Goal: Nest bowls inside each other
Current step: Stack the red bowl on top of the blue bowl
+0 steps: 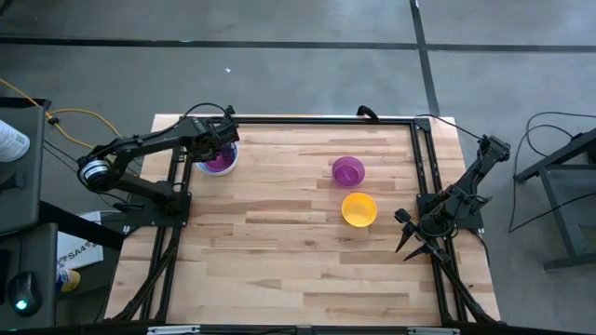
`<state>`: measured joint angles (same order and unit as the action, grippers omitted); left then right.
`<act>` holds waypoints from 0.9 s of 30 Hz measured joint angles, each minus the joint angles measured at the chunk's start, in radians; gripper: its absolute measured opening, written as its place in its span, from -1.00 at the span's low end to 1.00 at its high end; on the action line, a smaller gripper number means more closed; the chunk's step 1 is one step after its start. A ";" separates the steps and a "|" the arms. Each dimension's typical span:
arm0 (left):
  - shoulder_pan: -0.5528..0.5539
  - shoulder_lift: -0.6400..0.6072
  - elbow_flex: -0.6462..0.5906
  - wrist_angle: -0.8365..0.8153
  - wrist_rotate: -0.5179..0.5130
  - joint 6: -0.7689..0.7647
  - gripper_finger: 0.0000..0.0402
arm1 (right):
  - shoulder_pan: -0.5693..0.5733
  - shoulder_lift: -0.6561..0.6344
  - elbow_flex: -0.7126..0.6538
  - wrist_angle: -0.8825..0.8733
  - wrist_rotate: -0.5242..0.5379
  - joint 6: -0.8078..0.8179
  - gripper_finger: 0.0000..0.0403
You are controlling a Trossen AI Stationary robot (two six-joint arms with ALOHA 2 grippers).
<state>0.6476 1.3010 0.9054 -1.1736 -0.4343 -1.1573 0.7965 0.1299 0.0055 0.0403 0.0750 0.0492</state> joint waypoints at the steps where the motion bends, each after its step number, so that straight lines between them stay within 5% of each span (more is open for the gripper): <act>1: 0.000 0.000 0.000 0.000 0.000 0.000 -0.75 | 0.000 0.000 0.000 0.000 0.000 0.000 -0.34; 27: 0.000 0.000 0.000 -0.003 0.008 0.028 -0.98 | 0.000 0.000 0.000 0.000 0.000 0.000 -0.34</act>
<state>0.6472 1.3010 0.9054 -1.1763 -0.4259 -1.1297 0.7965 0.1299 0.0059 0.0402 0.0750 0.0494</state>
